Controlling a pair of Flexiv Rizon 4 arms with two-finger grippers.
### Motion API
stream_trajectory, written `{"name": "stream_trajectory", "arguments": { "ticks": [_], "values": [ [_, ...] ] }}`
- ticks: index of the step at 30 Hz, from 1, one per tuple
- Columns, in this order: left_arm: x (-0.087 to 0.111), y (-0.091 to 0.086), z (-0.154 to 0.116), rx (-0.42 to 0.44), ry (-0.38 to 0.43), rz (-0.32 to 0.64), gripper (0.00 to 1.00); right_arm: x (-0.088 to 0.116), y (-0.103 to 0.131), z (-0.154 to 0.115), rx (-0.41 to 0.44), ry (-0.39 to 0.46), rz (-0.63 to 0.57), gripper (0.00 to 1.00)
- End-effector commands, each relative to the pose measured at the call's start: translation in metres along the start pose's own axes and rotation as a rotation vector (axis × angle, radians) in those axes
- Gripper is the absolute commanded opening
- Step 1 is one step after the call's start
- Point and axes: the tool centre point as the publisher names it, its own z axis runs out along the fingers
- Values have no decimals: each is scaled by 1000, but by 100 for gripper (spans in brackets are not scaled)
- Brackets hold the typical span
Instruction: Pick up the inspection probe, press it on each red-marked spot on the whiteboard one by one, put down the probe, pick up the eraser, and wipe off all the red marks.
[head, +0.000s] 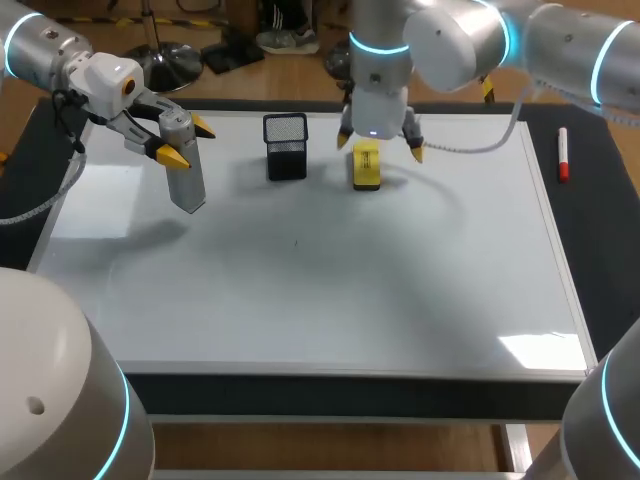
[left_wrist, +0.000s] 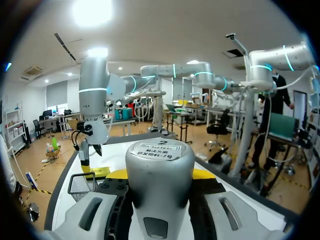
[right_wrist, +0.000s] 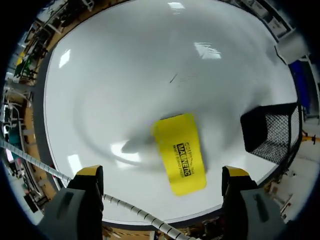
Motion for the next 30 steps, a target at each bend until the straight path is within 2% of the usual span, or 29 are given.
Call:
{"name": "stream_trajectory", "arguments": {
  "ticks": [1,6,8,12,14,16,18,22,30],
  "values": [
    [0,-1,-1,-1,1,1,0,17,-3,-18,-1,-50,133,100],
    [0,-1,-1,-1,1,1,0,24,-12,-39,-17,-131,322,100],
    [0,-1,-1,-1,1,1,0,26,-16,-48,-30,-136,396,100],
    [0,-1,-1,-1,1,1,0,26,-21,-66,-46,-179,502,100],
    [0,-1,-1,-1,1,1,0,25,-23,-75,-54,-172,554,100],
    [0,-1,-1,-1,1,1,0,24,-23,-82,-63,-211,591,100],
    [0,-1,-1,-1,1,1,0,25,-24,-92,-72,-218,654,100],
    [0,-1,-1,-1,1,1,0,25,-28,-105,-113,-161,785,100],
    [0,-1,-1,-1,1,1,0,28,-31,-131,-153,-262,937,100]
  ]
}}
